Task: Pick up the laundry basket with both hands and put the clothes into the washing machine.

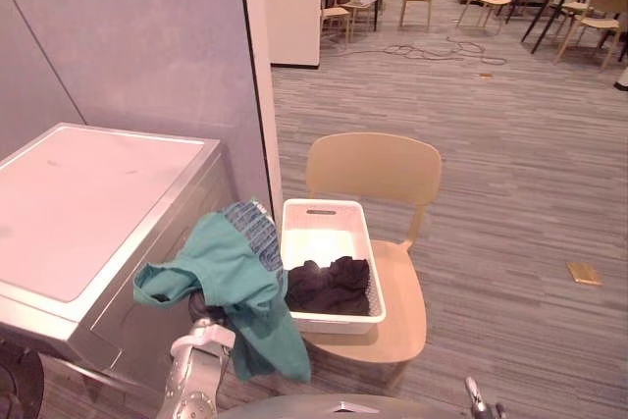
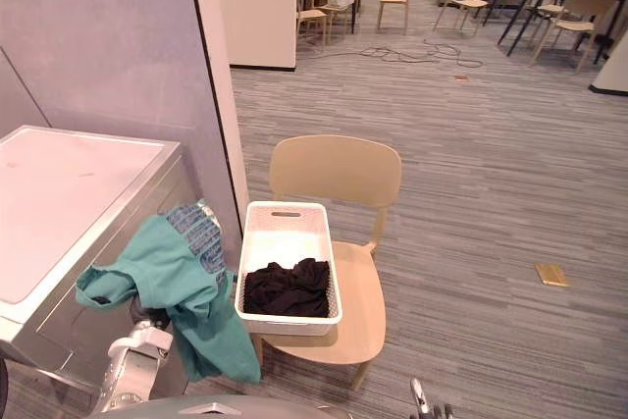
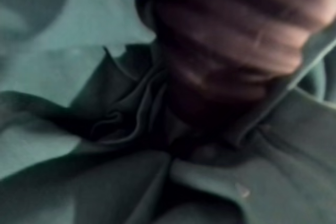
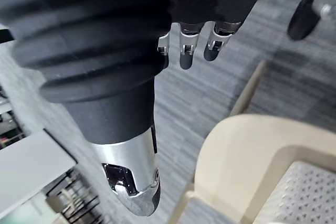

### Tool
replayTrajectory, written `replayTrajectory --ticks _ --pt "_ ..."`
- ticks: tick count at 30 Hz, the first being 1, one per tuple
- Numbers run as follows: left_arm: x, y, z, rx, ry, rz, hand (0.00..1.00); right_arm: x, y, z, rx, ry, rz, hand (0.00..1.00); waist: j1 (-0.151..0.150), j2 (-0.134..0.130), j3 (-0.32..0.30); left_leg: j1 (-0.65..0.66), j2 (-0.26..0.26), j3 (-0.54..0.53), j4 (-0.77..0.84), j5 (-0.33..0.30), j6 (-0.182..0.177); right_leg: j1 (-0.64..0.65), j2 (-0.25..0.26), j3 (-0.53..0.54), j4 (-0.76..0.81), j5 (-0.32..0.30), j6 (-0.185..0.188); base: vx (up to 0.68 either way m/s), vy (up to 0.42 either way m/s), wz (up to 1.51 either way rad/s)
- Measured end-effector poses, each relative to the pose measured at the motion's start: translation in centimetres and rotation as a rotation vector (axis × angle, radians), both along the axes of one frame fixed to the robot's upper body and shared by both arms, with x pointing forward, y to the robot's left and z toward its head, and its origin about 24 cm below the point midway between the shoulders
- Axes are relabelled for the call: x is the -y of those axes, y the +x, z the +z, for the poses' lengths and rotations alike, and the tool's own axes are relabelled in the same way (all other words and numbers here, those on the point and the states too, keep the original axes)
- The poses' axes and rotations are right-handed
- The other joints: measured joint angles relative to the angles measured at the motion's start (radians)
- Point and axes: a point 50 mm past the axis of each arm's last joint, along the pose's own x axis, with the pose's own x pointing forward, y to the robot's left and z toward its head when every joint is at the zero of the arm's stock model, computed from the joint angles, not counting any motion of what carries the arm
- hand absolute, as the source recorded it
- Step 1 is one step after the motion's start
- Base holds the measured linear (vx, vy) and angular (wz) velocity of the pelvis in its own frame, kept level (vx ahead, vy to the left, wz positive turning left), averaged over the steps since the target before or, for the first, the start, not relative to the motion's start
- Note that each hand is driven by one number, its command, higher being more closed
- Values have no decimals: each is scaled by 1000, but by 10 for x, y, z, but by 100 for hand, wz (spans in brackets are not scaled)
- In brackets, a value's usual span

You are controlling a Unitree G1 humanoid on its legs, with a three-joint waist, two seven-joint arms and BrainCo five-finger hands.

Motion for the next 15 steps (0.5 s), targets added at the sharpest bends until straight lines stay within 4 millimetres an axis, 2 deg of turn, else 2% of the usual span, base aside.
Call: replayTrajectory --ticks 2,6,9,11,12,14,15 --pt "5 -5 -7 -41 -43 -7 100 -6 -4 -7 -10 55 -33 0 11 -7 4 -1 0 2 0 0 0 2 0 -2 -1 -2 2 -26 37 8" --pt "10 -6 -8 -49 -67 -18 100 -14 -3 -16 -35 103 -20 0 17 -22 15 -4 0 4 0 0 0 0 -1 -1 0 -2 3 -33 32 4" --pt "11 -6 -8 -50 -76 -17 100 -20 -6 -26 -87 143 -4 0 22 -22 28 -16 4 6 0 -1 -1 -10 3 0 1 -3 4 -42 32 4" --pt "9 -4 -7 -44 -74 -13 100 -26 2 -31 -114 156 57 0 31 -15 53 -25 13 5 1 -1 -1 -27 9 2 41 -16 -3 -55 7 6" --pt "7 -4 -7 -43 -71 -6 100 -31 10 -34 -124 163 113 0 32 -28 80 -37 18 1 1 0 -2 -50 9 -1 76 -32 -4 -122 -18 29" --pt "5 -4 -7 -43 -76 3 100 -39 23 -35 -130 162 207 0 36 -26 93 -75 21 -4 0 -7 -11 -96 8 -18 110 -39 -17 -142 -14 49" --pt "0 -3 -7 -38 -59 -2 100 -46 34 -36 -128 158 281 0 35 -78 106 -107 13 -10 56 -30 -22 -122 -34 -44 110 -39 -40 -143 26 45"
